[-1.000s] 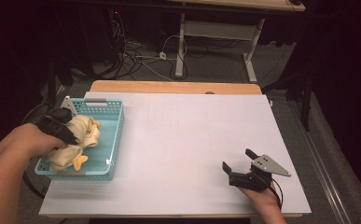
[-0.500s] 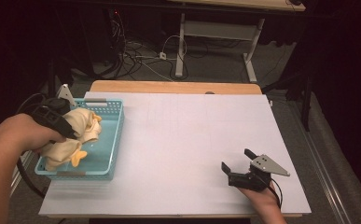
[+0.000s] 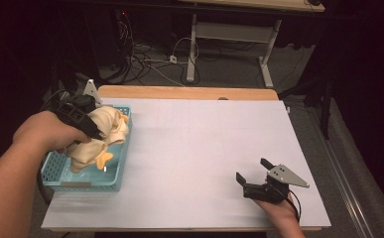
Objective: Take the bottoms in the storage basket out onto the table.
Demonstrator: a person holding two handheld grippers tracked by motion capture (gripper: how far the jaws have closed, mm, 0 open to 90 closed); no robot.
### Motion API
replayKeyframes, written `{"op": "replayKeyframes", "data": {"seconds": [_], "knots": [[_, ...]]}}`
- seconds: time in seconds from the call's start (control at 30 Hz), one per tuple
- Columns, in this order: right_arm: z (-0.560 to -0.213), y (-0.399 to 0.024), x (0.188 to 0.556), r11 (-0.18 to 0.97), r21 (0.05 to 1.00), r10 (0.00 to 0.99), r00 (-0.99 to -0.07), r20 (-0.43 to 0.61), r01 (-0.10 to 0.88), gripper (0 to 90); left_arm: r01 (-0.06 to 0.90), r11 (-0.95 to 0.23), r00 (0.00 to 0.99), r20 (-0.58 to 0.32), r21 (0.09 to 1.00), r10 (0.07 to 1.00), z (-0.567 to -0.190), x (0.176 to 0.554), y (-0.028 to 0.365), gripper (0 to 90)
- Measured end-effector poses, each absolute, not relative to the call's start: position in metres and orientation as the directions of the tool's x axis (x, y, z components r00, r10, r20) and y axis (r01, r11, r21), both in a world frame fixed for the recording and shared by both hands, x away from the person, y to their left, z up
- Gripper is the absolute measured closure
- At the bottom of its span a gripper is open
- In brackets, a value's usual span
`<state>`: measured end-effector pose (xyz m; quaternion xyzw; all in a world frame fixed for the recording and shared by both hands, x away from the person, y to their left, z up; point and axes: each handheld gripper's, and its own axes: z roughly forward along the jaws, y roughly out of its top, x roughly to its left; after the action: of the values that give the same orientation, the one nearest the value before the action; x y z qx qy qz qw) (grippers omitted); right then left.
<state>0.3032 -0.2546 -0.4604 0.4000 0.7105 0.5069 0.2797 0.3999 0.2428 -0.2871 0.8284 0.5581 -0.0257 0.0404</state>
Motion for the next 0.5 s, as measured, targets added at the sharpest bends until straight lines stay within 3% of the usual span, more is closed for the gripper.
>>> {"op": "replayKeyframes", "data": {"seconds": [0.5], "knots": [[-0.460,-0.255,0.303,0.169,0.944,0.848,-0.530,0.006,0.282,0.3,0.876,-0.475,0.481,-0.102,0.078,0.871,-0.284,0.423,0.169,52.8]]}}
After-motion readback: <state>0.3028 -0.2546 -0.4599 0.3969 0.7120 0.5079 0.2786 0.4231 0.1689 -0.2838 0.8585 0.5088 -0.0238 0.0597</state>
